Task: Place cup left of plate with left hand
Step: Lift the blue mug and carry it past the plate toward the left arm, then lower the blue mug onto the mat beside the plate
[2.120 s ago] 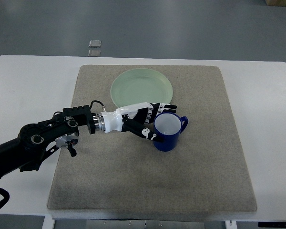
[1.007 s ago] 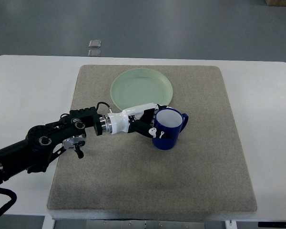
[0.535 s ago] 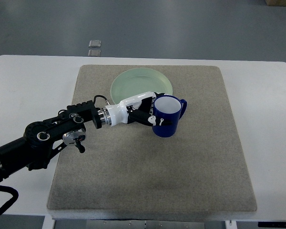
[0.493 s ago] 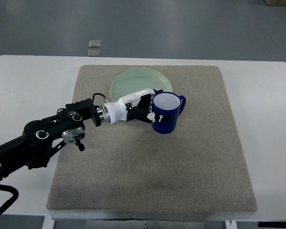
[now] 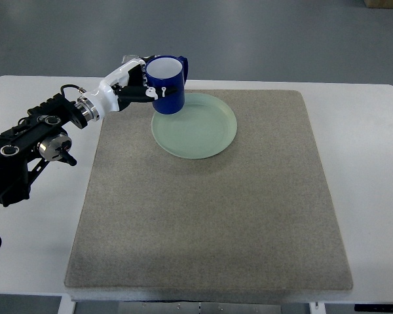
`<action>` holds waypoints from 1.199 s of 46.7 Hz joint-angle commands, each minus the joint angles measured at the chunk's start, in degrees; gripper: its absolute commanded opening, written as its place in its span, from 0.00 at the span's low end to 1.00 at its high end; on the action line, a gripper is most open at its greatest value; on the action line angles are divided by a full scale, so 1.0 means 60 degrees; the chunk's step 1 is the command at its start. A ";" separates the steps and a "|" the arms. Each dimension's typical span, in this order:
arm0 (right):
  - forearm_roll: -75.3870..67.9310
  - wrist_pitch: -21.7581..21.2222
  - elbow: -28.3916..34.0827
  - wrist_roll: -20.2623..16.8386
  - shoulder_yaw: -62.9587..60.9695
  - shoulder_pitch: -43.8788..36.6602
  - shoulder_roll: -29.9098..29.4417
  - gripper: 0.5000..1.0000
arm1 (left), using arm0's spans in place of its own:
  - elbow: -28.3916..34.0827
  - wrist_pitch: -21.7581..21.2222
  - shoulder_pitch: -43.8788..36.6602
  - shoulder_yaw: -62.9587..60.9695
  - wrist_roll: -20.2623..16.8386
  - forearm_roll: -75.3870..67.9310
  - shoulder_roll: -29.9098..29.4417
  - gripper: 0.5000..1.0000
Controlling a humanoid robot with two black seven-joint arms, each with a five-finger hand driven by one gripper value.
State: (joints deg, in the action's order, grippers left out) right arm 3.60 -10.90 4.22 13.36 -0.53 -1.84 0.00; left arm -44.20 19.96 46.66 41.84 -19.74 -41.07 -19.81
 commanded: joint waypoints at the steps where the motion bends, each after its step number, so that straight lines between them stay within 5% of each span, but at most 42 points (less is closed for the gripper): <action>1: 0.0001 0.0000 0.0000 0.0000 0.0000 0.0000 0.0000 0.86 | 0.0291 0.0057 -0.0100 0.0014 -0.0078 0.0018 -0.0227 0.44; 25: 0.0016 0.0000 0.0000 0.0000 0.0000 0.0000 0.0000 0.86 | 0.1214 0.0071 -0.0818 -0.0162 -0.1323 0.0751 -0.0608 0.46; 45: 0.0001 0.0000 0.0000 0.0000 0.0000 0.0000 0.0000 0.86 | 0.1229 0.0057 -0.1345 -0.0191 -0.1631 0.0633 -0.0550 0.46; 56: 0.0001 0.0000 0.0000 0.0000 0.0000 0.0000 0.0000 0.86 | 0.1389 0.0027 -0.1492 -0.0206 -0.1631 0.0619 -0.0506 0.55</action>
State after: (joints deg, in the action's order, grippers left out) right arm 3.62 -10.90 4.22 13.36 -0.53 -1.85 0.00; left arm -36.54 20.06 37.76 40.69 -29.62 -37.34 -22.94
